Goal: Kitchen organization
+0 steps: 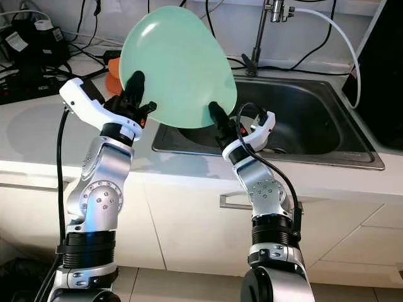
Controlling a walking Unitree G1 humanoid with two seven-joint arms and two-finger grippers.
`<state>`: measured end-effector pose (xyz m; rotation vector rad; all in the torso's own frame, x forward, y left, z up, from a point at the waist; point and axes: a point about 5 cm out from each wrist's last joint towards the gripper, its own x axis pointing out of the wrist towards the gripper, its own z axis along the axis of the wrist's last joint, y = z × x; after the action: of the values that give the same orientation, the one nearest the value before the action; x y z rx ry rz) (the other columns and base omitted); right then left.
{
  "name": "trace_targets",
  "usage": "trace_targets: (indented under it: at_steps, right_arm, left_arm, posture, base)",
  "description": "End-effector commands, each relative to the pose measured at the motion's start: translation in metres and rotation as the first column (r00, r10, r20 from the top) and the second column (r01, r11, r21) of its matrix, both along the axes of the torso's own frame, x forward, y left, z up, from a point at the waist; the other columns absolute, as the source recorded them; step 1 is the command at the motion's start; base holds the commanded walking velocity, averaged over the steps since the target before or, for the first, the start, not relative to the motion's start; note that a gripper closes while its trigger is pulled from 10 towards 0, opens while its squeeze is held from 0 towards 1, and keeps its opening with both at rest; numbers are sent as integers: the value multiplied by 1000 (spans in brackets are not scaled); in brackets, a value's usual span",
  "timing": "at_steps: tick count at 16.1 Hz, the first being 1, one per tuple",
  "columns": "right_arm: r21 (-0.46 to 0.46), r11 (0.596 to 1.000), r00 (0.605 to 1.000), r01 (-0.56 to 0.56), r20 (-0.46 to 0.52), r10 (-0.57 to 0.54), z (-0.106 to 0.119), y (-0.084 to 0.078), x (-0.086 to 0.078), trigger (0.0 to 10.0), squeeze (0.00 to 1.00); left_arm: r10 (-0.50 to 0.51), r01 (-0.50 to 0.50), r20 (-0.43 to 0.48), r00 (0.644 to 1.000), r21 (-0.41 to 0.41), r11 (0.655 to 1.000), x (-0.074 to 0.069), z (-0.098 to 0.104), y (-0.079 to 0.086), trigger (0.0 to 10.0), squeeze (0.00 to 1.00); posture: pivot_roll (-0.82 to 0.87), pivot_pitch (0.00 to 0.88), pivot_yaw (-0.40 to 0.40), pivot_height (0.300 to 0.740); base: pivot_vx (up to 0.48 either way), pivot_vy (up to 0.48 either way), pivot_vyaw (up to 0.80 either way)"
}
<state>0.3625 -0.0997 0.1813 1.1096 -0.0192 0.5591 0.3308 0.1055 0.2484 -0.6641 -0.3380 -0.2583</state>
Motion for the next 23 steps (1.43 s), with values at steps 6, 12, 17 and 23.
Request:
trace_targets:
  at_steps: [6, 12, 17, 23]
  right_arm:
    - [74, 997, 999, -2, 46, -1, 19, 4, 3, 0, 0]
    - [159, 980, 991, 121, 30, -128, 29, -15, 11, 0, 0]
    - [199, 944, 962, 264, 10, -271, 34, -38, 18, 0, 0]
    - [46, 916, 916, 399, 33, -400, 31, -51, 23, 0, 0]
  left_arm:
    - [-79, 85, -80, 994, 82, 993, 1, -18, -19, 10000, 1000]
    - [-103, 132, -162, 981, 180, 975, -1, -31, -24, 10000, 1000]
    - [-133, 182, -202, 970, 252, 950, -3, -38, -32, 10000, 0]
    - [-121, 268, -299, 947, 520, 811, -11, -46, -40, 10000, 0]
  posture:
    - [132, 30, 6, 740]
    - [135, 32, 5, 740]
    - [136, 30, 3, 740]
    - [137, 30, 2, 740]
  base:
    - [0, 0, 0]
    - [0, 0, 0]
    - [0, 0, 0]
    - [0, 0, 0]
